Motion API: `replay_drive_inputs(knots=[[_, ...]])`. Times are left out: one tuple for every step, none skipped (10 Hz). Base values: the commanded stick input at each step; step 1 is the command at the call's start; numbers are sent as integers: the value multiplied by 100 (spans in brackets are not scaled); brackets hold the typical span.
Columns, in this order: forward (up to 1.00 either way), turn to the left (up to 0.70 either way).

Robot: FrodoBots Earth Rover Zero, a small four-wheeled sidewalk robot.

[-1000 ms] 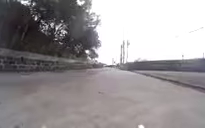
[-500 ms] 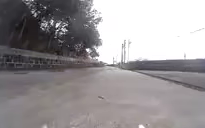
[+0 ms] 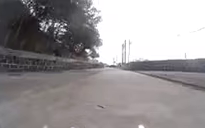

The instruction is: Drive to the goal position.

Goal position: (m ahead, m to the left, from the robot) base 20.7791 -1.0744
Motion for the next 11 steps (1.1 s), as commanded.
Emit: replay_drive_inputs(knots=[[70,0],[70,0],[70,0],[70,0],[70,0],[70,0],[70,0],[70,0],[70,0],[70,0],[70,0]])
